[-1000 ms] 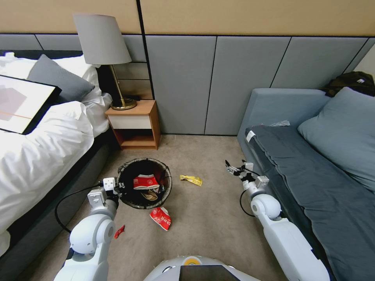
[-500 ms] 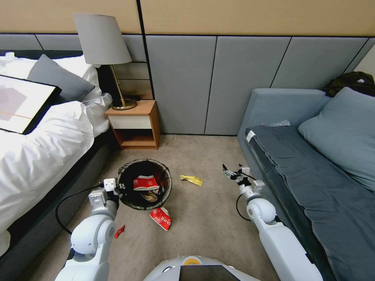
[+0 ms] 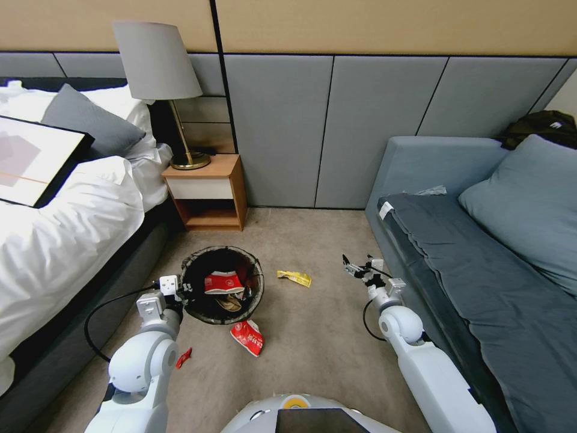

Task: Pick up the trash bin, then pick up the garbage from the floor and place it into the trash bin.

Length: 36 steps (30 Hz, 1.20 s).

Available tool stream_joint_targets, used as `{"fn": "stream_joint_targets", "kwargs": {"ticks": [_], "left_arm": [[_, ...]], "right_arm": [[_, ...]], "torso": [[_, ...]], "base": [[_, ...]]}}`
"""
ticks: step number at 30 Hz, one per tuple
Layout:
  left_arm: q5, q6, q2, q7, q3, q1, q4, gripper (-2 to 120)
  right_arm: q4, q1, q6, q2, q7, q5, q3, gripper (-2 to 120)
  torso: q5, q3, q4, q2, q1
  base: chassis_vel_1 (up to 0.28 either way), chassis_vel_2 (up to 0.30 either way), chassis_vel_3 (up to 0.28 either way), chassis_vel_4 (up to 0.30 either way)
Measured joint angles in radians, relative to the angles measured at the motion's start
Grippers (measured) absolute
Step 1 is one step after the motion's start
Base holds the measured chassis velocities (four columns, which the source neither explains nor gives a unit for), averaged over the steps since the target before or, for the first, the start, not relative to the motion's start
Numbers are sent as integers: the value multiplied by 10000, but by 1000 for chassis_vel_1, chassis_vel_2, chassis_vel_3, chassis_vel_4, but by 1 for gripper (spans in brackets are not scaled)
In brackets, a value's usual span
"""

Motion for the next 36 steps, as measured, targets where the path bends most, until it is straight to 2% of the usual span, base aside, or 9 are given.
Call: {"fn": "stream_joint_targets", "kwargs": {"ticks": [21, 26, 28, 32, 34, 35, 36], "left_arm": [[57, -79, -13, 51, 3, -96, 240, 0], [53, -92, -12, 50, -12, -124, 264, 0], [52, -94, -11, 15, -48, -138, 284, 0], [48, -92, 13, 8, -89, -100, 247, 0], [54, -74, 41, -24, -143, -57, 215, 0], [54, -74, 41, -24, -143, -57, 215, 0], [58, -67, 41, -40, -151, -25, 206, 0]], "right_arm": [[-274, 32, -8, 48, -72, -80, -119, 100], [-311, 92, 22, -34, -206, -588, -195, 100], [-440, 558, -372, -617, -38, -626, -802, 100], [-735, 1259, -904, -1167, 313, -382, -1591, 100], [-1316, 2229, -1922, -1615, 494, -222, -2466, 100], [-1316, 2229, -1922, -1615, 494, -222, -2466, 100], [-1714, 2849, -2429, -1757, 465, -123, -3015, 100]], "torso": [[1, 0, -3, 0, 0], [3, 0, -1, 0, 0], [1, 0, -2, 0, -1], [0, 0, 4, 0, 0], [0, 0, 0, 0, 0], [0, 0, 0, 0, 0], [2, 0, -1, 0, 0]], "base": [[-55, 54, 56, -56], [-58, 48, 50, -44], [0, 0, 0, 0], [0, 0, 0, 0], [0, 0, 0, 0], [0, 0, 0, 0], [0, 0, 0, 0]]}}
